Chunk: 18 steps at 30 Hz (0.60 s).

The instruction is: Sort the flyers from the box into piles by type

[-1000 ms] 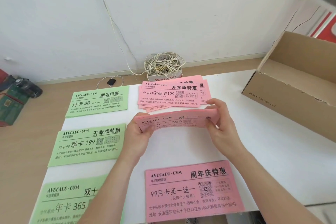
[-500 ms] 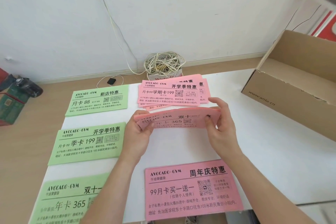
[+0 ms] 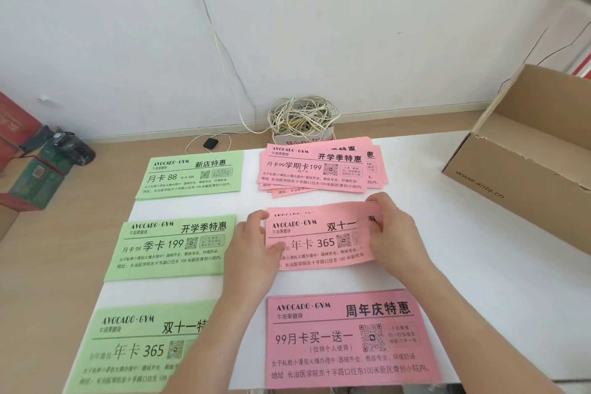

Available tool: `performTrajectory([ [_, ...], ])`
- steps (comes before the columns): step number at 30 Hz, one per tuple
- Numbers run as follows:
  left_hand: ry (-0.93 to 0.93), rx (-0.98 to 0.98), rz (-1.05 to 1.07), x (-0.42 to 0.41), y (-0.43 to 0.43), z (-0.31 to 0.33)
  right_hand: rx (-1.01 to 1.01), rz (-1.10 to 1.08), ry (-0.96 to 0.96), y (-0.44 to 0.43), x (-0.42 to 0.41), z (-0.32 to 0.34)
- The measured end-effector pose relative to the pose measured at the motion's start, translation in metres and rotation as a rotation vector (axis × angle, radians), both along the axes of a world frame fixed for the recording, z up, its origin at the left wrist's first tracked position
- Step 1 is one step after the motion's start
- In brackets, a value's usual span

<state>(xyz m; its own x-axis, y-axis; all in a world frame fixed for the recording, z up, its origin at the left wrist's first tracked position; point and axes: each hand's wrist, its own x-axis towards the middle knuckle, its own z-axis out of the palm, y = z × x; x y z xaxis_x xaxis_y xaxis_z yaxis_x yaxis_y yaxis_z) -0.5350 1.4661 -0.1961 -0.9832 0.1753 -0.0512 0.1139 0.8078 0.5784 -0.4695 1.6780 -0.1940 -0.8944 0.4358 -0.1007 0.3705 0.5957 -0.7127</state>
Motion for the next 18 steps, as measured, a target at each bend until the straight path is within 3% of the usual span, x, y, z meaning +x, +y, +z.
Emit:
performTrajectory([
  [4, 0.219, -0.118, -0.168, 0.005, -0.005, -0.012, 0.075, 0.030, -0.040, -0.004, -0.002, 0.001],
  [8, 0.170, -0.180, -0.356, 0.013, -0.002, -0.014, 0.117, 0.039, -0.065, -0.006, -0.003, 0.001],
  [13, 0.167, -0.234, -0.375, 0.015, -0.001, -0.009, 0.179, 0.037, -0.084, -0.008, -0.005, -0.005],
  [18, 0.144, -0.307, -0.372, 0.013, 0.003, -0.005, 0.390, -0.044, -0.160, -0.011, -0.004, -0.008],
])
